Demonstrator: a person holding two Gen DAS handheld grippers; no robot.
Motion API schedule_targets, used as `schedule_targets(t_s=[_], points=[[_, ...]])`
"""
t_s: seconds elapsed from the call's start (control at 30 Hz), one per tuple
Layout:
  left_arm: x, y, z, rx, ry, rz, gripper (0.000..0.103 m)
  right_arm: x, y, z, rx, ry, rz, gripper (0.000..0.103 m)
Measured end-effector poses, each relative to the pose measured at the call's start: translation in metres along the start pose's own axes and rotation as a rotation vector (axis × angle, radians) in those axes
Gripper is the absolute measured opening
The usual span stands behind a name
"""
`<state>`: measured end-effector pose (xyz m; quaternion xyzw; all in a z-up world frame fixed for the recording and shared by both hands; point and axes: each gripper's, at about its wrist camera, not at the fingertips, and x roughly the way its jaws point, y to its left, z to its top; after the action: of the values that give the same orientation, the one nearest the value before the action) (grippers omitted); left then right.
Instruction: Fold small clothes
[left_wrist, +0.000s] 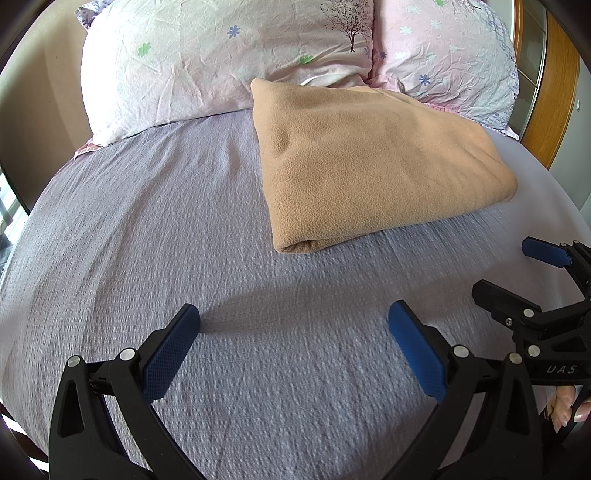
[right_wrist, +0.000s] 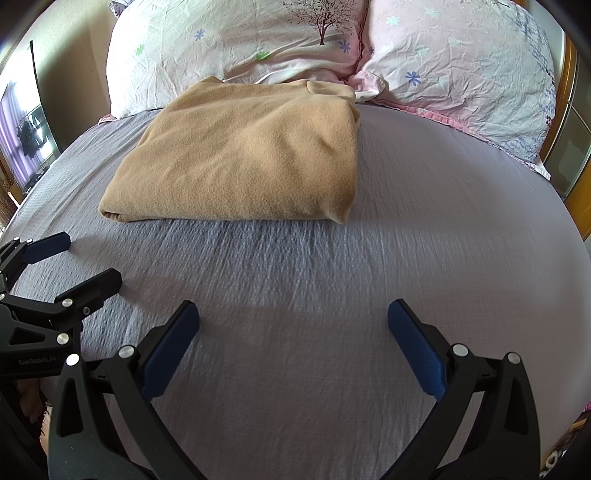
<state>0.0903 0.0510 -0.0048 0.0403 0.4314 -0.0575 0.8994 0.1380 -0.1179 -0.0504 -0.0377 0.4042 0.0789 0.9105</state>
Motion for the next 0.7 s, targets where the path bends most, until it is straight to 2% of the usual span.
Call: schedule_targets(t_s=[0.7], points=[[0.0005, 0.0, 0.0005, -0.003, 0.0, 0.001, 0.102, 0.0, 0.0004, 0.0004, 0.001, 0.0, -0.001, 0.101]])
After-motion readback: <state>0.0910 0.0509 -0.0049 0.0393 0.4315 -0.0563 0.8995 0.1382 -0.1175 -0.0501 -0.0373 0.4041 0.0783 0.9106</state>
